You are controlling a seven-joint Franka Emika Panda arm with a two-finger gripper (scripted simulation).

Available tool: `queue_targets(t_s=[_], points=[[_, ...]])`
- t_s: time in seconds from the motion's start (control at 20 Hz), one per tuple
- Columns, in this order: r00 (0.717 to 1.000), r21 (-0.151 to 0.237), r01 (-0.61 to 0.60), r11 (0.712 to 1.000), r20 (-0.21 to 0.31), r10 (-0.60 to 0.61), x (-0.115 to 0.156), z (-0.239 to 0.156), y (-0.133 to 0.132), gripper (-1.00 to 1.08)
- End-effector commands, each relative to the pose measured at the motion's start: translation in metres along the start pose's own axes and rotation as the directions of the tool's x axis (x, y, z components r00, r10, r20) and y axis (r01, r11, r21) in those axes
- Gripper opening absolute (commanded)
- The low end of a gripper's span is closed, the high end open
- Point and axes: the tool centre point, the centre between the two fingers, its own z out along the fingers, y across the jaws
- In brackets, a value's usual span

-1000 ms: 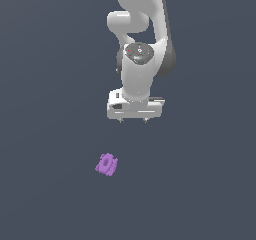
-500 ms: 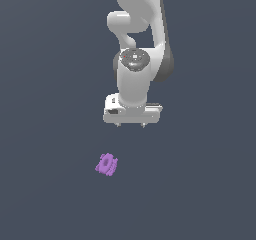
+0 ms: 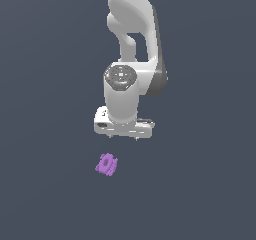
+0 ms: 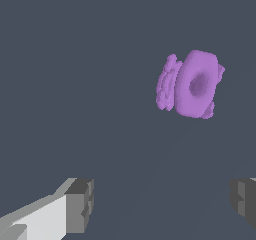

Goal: Pick up the object and move it to a goal position.

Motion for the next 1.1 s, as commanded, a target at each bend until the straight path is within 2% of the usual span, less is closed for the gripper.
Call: queue_targets(t_s=[0.0, 0.5, 1.05], points=[[0.999, 0.002, -0.035, 0.999, -0.001, 0.035, 0.014, 0.007, 0.009, 1.0], [0.987, 0.008, -0.158, 0.987, -0.004, 0.158, 0.059, 0.036, 0.042, 1.0], [0.975, 0.01, -0.222, 0.975, -0.006, 0.222, 0.079, 0.054, 0.062, 1.0]])
